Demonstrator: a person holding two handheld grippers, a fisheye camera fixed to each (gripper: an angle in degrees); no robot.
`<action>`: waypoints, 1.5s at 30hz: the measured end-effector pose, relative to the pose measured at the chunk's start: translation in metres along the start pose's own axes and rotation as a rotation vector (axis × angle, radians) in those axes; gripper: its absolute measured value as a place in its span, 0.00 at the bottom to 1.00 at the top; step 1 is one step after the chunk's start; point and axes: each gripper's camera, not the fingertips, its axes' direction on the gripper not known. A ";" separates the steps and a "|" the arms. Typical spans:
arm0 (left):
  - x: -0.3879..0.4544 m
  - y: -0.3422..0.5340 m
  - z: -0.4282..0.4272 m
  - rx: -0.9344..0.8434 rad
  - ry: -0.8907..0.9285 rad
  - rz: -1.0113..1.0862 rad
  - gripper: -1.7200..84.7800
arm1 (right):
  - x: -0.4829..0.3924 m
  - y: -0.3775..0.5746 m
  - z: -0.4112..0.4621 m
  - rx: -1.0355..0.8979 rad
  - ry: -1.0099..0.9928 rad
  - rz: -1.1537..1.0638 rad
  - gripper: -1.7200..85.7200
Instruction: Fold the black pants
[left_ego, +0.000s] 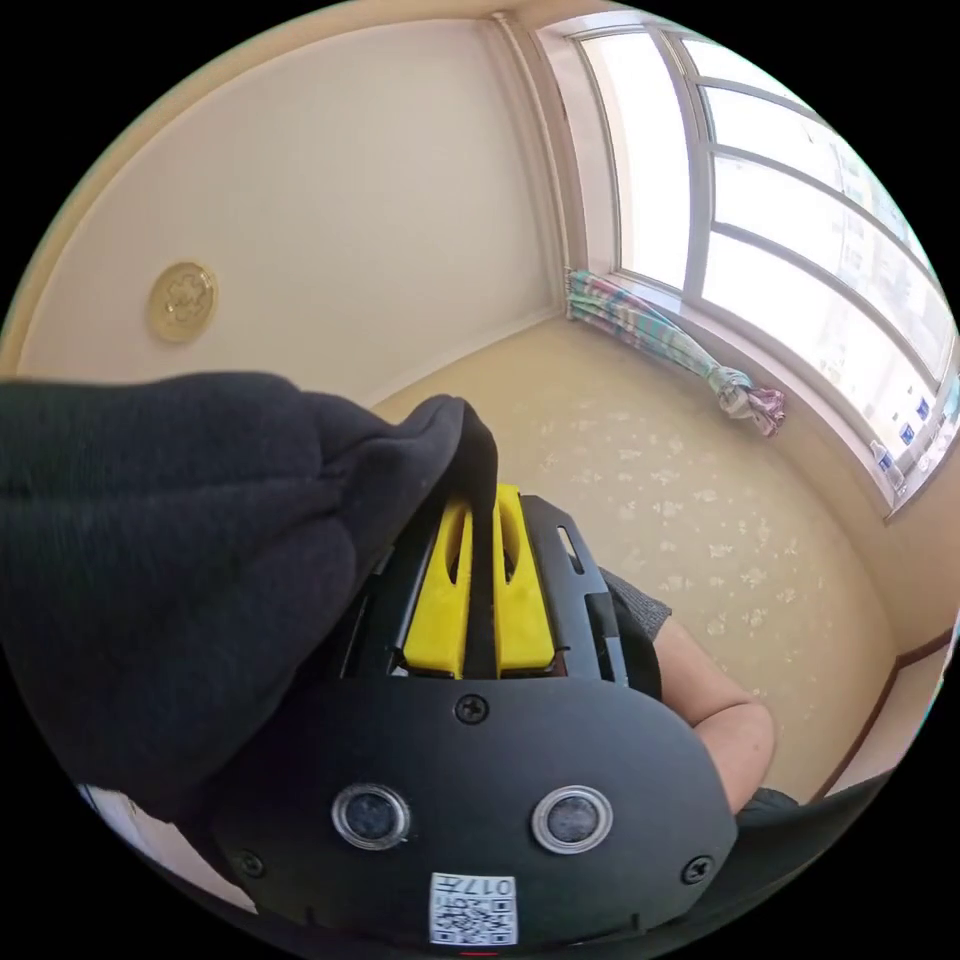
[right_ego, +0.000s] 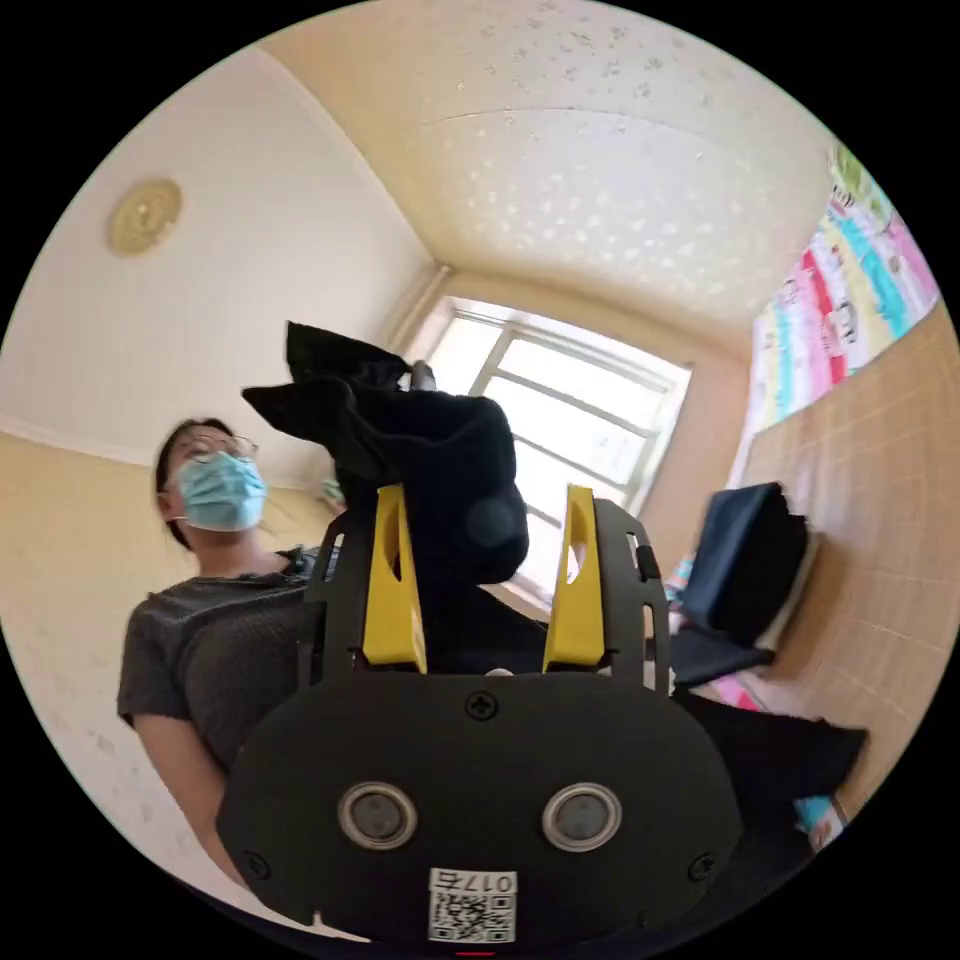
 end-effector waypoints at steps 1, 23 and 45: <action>0.005 -0.003 0.001 -0.009 -0.021 -0.002 0.04 | -0.007 -0.008 0.017 0.002 -0.062 -0.061 0.15; 0.031 -0.133 -0.081 -0.556 -1.820 -0.340 0.04 | -0.343 -0.292 0.172 -0.041 1.036 -0.433 0.04; 0.094 0.239 -0.546 -0.675 -2.162 -1.792 0.12 | 0.141 -0.061 -0.087 -0.758 1.684 0.773 0.19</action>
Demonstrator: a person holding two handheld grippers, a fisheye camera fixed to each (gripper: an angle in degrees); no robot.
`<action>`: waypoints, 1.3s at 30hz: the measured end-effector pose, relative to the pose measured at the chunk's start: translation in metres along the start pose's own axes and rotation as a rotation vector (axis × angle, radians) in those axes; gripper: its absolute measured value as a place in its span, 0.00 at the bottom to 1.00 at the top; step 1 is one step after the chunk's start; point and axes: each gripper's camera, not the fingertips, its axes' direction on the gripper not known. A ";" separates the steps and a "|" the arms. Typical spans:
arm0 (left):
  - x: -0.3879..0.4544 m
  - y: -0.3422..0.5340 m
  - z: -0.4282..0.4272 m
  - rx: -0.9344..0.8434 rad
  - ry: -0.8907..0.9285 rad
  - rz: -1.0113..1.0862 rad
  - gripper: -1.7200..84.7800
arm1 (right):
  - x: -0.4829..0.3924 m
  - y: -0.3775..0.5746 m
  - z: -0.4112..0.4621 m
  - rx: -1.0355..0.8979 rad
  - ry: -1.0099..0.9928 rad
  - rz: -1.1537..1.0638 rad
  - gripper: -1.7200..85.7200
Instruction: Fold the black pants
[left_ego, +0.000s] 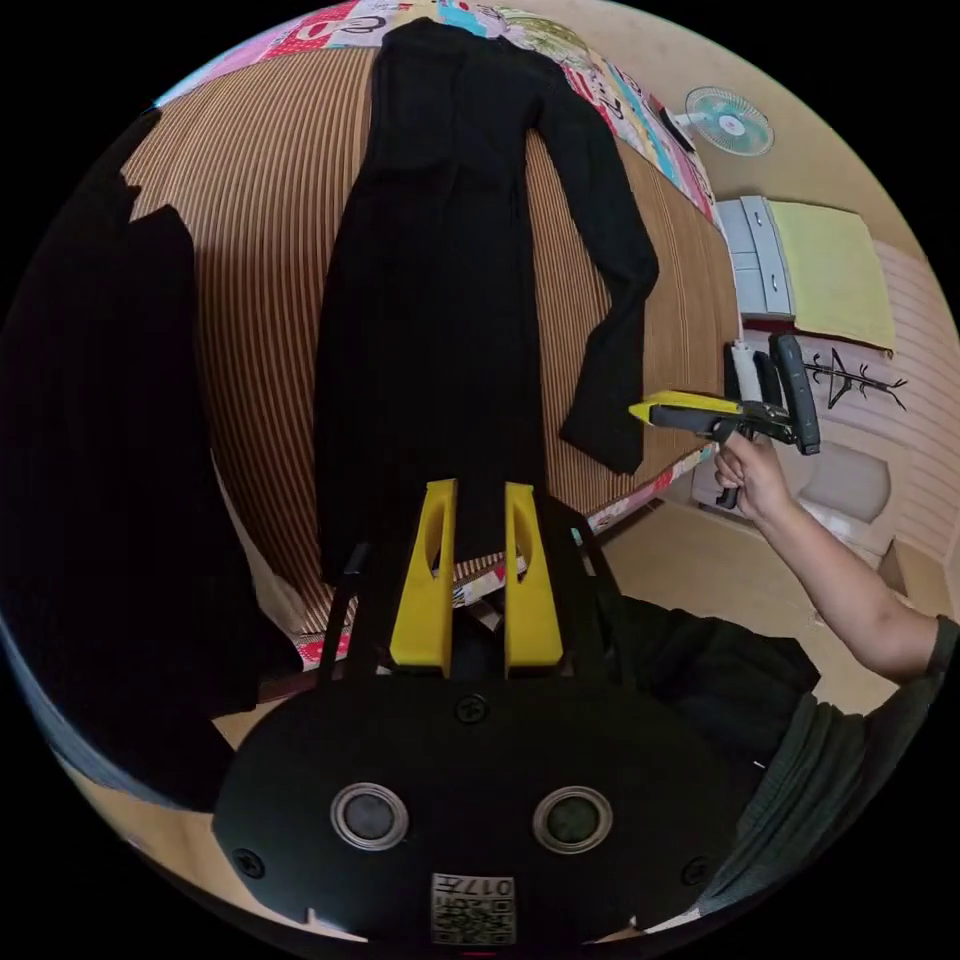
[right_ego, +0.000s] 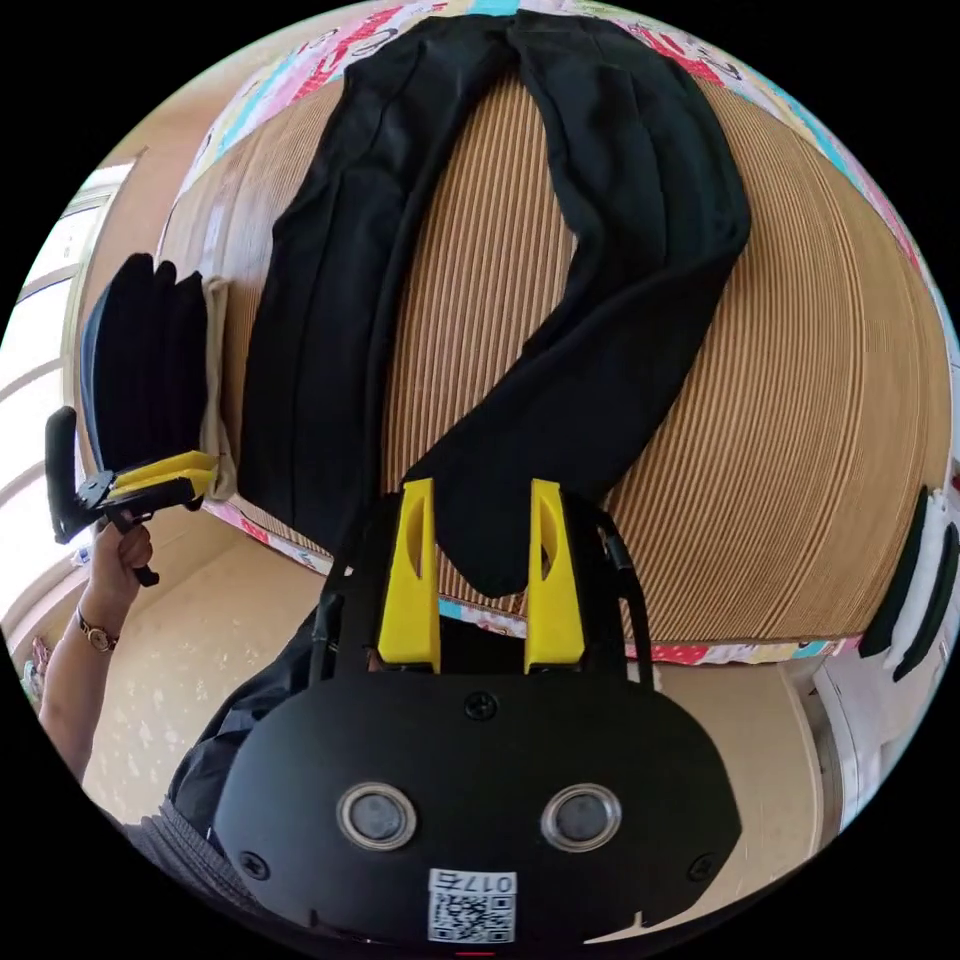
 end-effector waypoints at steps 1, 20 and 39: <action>-0.001 -0.002 0.004 0.002 -0.021 -0.006 0.12 | -0.006 0.007 0.012 -0.030 -0.023 -0.053 0.20; -0.103 -0.024 -0.020 0.115 -0.137 -0.181 0.14 | 0.273 0.277 -0.178 0.387 -0.684 0.354 0.03; -0.147 0.101 0.053 -0.217 -0.129 -0.217 0.07 | 0.269 0.378 -0.270 0.120 -0.454 0.274 0.03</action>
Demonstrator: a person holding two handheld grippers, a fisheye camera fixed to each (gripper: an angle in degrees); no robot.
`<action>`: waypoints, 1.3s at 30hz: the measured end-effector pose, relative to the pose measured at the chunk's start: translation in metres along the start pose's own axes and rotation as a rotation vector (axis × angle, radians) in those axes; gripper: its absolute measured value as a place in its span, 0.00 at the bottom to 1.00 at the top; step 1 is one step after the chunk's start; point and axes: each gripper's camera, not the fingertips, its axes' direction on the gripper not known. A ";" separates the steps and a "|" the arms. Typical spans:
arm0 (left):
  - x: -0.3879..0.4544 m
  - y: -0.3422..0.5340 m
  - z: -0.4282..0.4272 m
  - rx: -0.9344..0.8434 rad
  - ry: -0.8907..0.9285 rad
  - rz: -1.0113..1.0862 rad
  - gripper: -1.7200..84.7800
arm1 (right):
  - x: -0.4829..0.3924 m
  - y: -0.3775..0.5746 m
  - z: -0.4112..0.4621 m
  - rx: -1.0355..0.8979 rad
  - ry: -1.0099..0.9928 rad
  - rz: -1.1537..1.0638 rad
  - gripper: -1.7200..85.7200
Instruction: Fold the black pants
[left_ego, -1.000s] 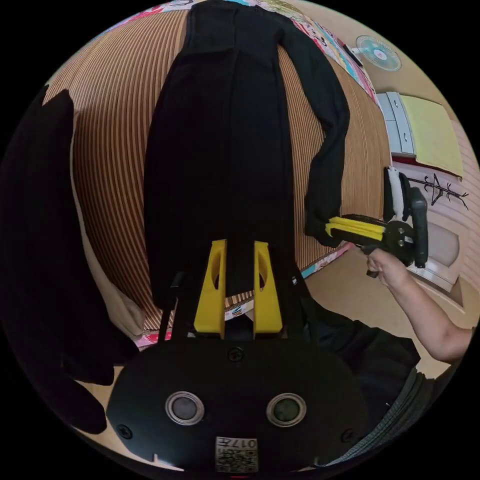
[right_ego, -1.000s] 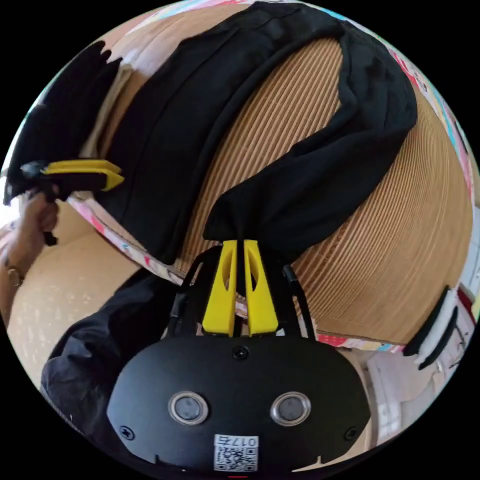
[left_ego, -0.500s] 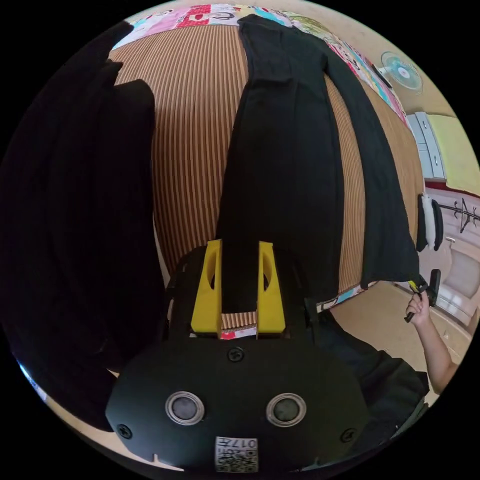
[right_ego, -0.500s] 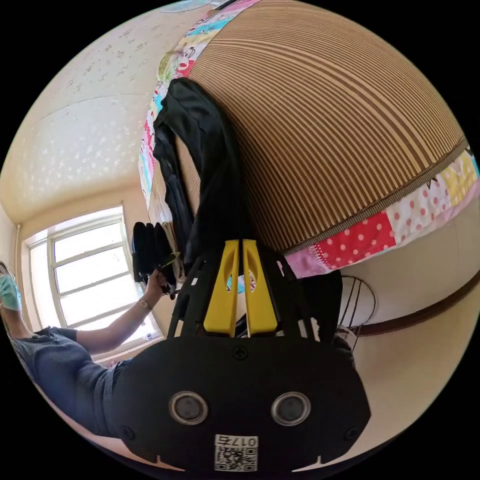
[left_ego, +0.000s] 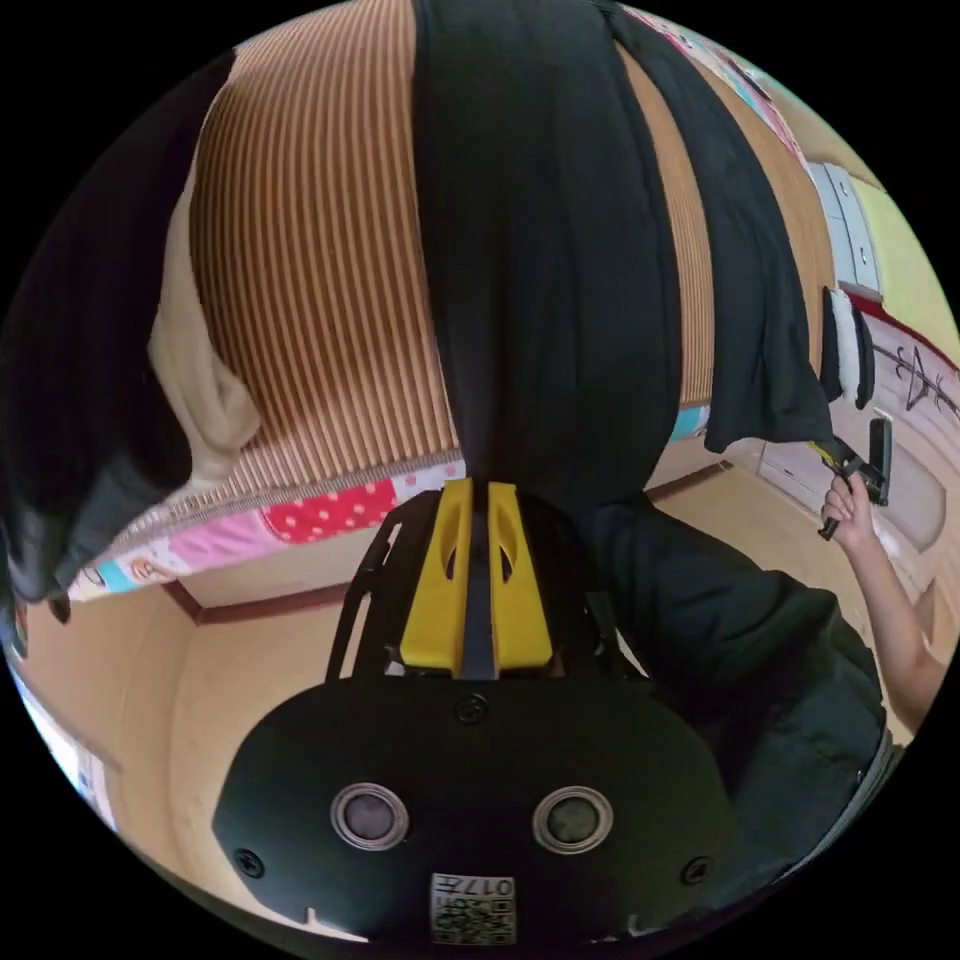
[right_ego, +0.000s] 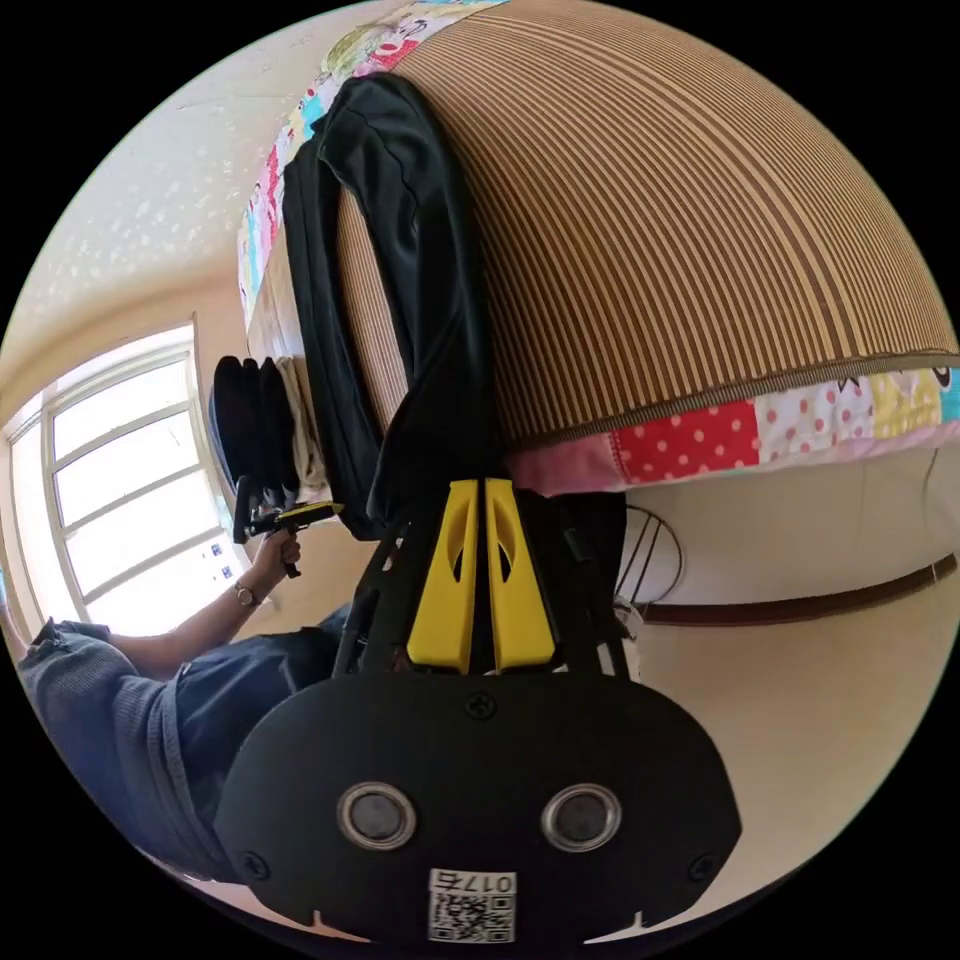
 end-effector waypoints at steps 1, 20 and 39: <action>-0.006 0.007 0.002 -0.008 0.006 -0.054 0.07 | -0.006 0.018 -0.004 -0.031 0.042 -0.024 0.03; 0.228 -0.019 0.001 -0.114 0.037 0.584 0.15 | -0.158 0.139 -0.070 -0.045 0.031 -0.526 0.03; 0.102 0.048 0.027 -0.021 0.599 0.533 0.17 | -0.074 0.162 -0.155 -0.065 -0.413 -0.419 0.04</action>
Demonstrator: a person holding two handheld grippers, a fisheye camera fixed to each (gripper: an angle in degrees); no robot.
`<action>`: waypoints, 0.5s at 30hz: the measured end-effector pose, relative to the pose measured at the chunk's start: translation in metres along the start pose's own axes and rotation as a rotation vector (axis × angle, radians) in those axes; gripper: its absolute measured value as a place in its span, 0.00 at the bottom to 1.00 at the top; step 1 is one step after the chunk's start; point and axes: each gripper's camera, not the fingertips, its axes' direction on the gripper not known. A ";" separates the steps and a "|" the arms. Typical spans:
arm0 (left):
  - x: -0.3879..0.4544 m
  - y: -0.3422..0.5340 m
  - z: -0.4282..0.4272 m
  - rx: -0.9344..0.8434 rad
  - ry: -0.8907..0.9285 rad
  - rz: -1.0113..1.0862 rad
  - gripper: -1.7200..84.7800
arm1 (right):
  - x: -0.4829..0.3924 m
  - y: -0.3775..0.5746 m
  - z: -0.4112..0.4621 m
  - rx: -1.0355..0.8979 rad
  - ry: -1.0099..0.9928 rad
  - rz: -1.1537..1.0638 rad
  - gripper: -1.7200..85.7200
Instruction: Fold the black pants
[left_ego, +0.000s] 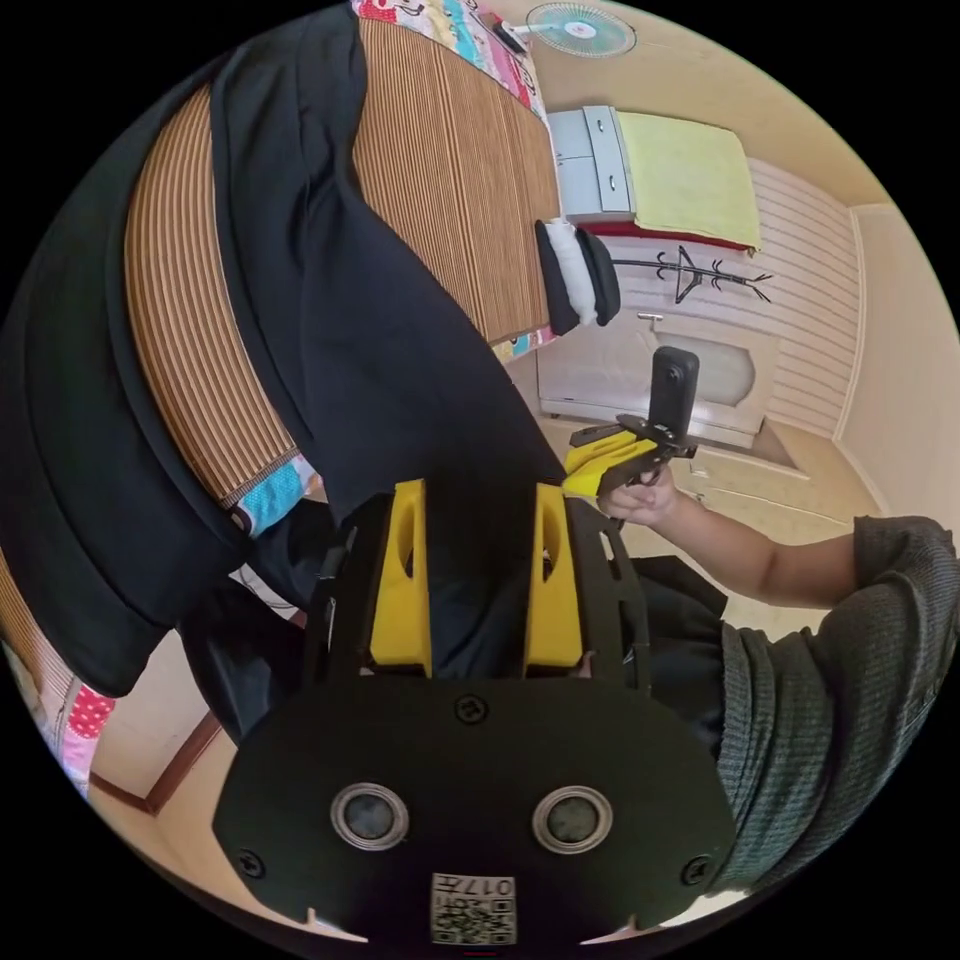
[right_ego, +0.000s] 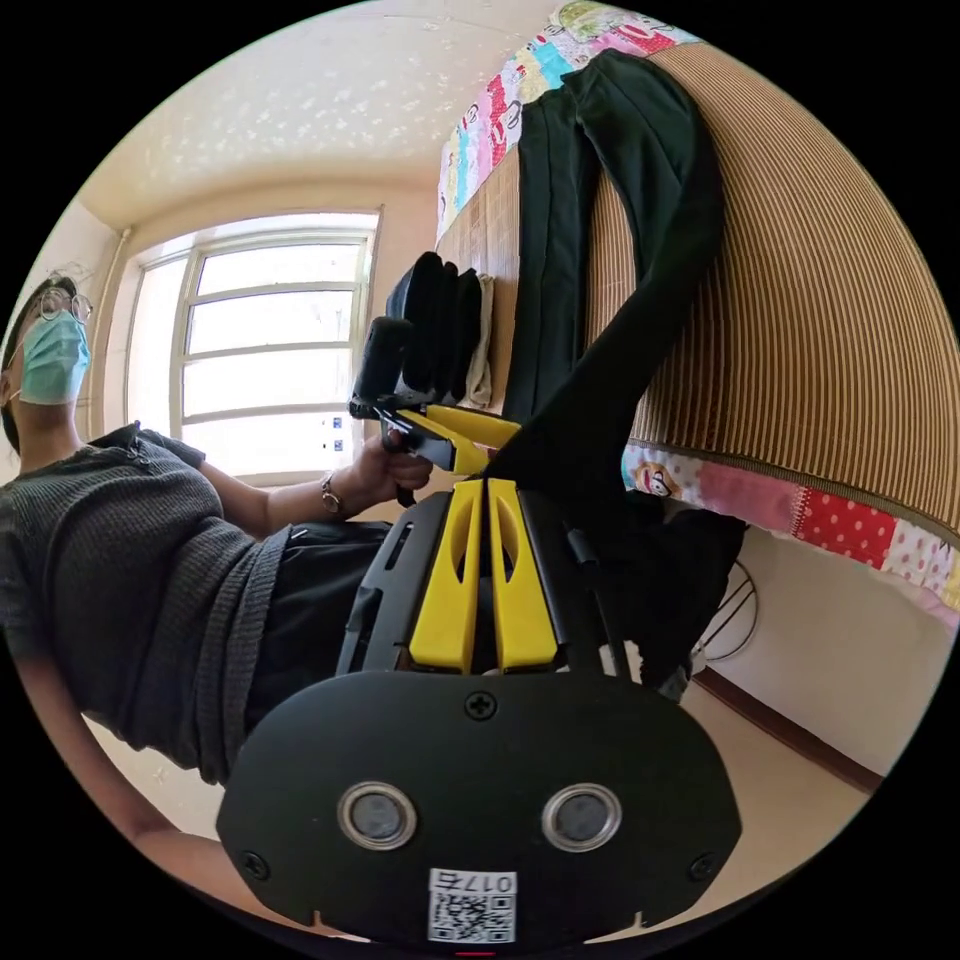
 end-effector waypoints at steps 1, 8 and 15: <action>-0.001 0.001 0.003 -0.005 0.016 0.007 0.17 | -0.001 0.002 0.001 -0.002 -0.002 -0.001 0.04; -0.022 0.017 0.024 -0.095 0.235 -0.017 0.03 | 0.004 0.014 0.013 -0.093 0.029 0.039 0.04; 0.011 0.053 -0.008 0.099 0.166 0.103 0.01 | 0.021 0.009 -0.028 0.074 0.178 0.185 0.08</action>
